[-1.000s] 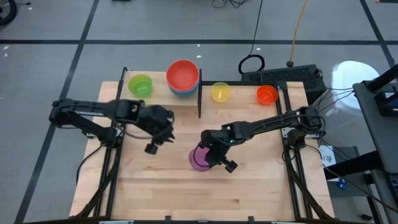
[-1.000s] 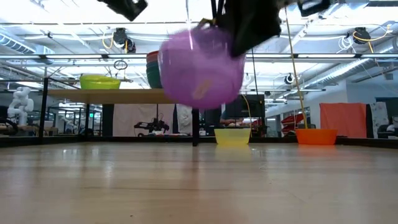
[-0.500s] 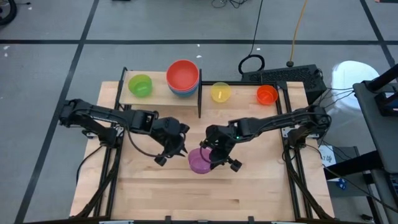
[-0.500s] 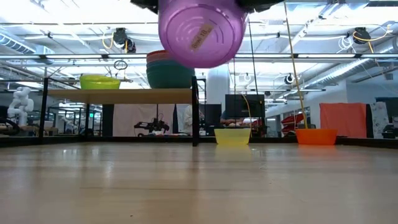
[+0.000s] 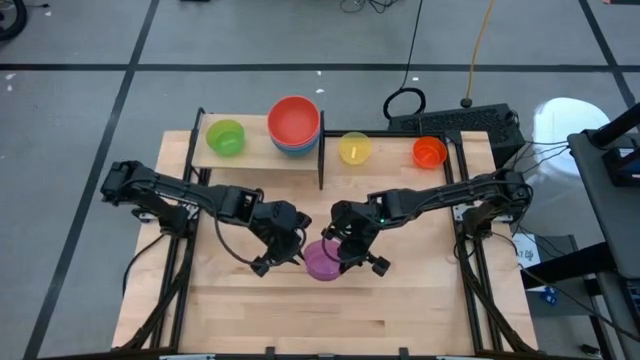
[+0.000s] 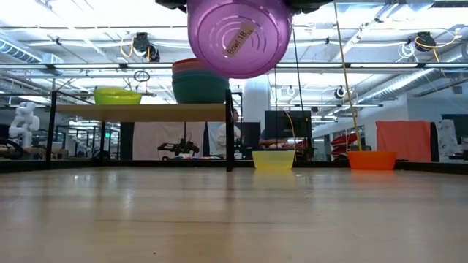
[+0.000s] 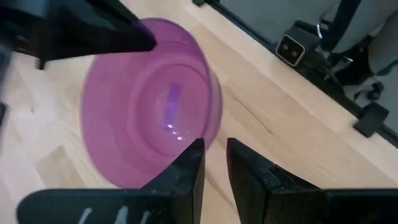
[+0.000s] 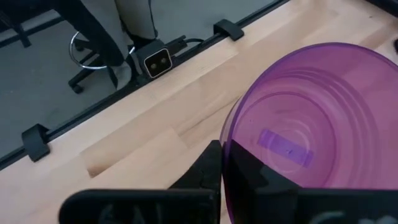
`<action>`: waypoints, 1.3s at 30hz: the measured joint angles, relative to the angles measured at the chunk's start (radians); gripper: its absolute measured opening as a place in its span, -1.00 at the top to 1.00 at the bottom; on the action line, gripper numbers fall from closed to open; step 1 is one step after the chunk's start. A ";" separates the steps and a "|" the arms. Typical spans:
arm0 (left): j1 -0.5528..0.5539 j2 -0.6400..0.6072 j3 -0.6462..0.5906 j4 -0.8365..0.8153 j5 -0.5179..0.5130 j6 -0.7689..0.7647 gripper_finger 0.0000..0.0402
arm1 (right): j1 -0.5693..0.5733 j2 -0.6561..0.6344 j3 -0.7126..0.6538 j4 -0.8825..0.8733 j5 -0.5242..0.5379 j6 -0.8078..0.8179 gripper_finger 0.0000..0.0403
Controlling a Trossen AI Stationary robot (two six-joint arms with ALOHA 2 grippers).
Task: Place and stack bowls onto a shelf
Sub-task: Stack the purple bowl on top of the green bowl on the shelf
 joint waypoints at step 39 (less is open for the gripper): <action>0.006 0.016 0.002 0.054 0.108 0.183 0.63 | 0.008 0.000 -0.001 0.047 -0.208 -0.173 1.00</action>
